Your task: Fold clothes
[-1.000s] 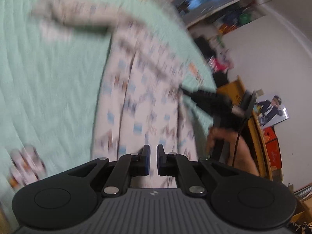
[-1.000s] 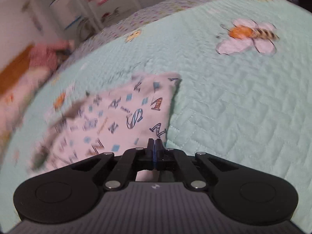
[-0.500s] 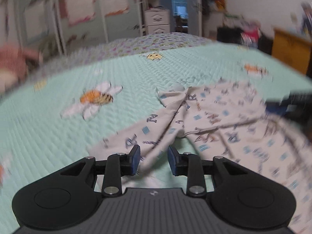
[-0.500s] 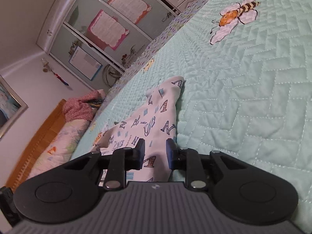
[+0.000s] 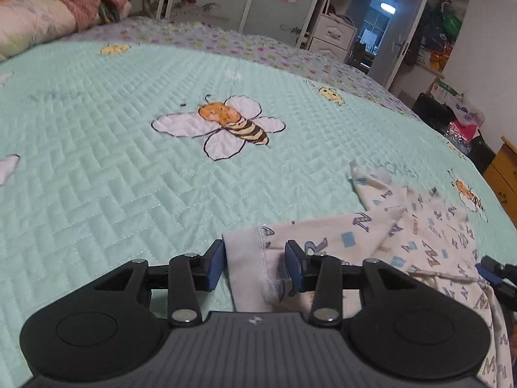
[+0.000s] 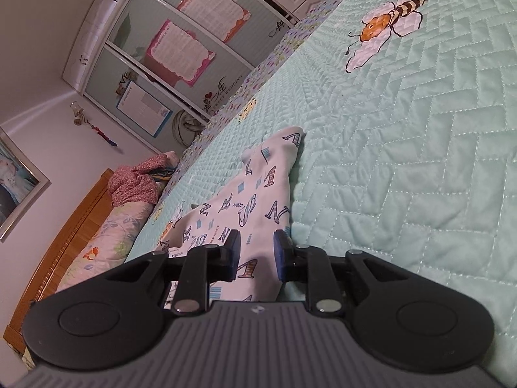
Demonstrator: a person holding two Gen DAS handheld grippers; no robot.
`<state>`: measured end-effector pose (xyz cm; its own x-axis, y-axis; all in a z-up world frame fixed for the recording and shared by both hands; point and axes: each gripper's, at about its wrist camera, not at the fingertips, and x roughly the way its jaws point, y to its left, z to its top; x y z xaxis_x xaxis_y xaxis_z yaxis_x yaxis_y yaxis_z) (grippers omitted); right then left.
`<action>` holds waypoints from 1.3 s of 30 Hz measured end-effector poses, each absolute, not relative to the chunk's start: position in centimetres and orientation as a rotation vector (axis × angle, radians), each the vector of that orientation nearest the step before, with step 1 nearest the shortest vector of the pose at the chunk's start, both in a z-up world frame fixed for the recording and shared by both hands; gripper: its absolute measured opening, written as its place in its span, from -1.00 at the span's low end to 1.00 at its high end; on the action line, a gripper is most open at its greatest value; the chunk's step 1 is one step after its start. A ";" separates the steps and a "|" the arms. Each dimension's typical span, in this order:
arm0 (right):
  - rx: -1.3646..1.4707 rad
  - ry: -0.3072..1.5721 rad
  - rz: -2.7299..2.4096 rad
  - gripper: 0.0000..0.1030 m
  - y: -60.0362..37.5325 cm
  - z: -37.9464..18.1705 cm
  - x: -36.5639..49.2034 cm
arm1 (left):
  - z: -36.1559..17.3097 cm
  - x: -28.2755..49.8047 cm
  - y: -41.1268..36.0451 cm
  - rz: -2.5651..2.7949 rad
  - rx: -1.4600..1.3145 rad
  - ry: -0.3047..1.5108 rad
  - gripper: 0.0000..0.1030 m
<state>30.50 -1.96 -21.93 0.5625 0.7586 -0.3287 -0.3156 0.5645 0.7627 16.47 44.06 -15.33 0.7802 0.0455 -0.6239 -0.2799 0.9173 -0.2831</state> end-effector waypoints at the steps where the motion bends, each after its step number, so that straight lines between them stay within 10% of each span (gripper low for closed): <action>1: 0.708 0.711 0.698 -0.57 -2.0 -22.0 30.5 | -15.5 16.6 44.1 0.167 -0.374 0.652 0.01; 6: 0.708 0.713 0.699 -0.58 -2.2 -22.0 30.6 | -16.0 17.5 43.7 0.142 -0.325 0.654 -0.06; 9: 0.708 0.713 0.698 -0.59 -2.1 -22.0 30.6 | -16.0 18.1 43.4 0.098 -0.291 0.671 -0.85; 30: 0.722 0.725 0.690 -0.76 -2.4 -21.9 30.6 | -12.3 10.6 45.1 0.185 -0.662 0.511 -0.86; 39: 0.441 0.715 0.690 -0.42 2.2 -18.6 32.3 | -11.8 11.1 45.7 0.153 -0.693 0.514 -0.86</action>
<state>32.34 2.21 -18.62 0.5536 0.7045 -0.4442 -0.4189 0.6965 0.5826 11.07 45.71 -11.76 0.8652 -0.0328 -0.5003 -0.3010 0.7641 -0.5706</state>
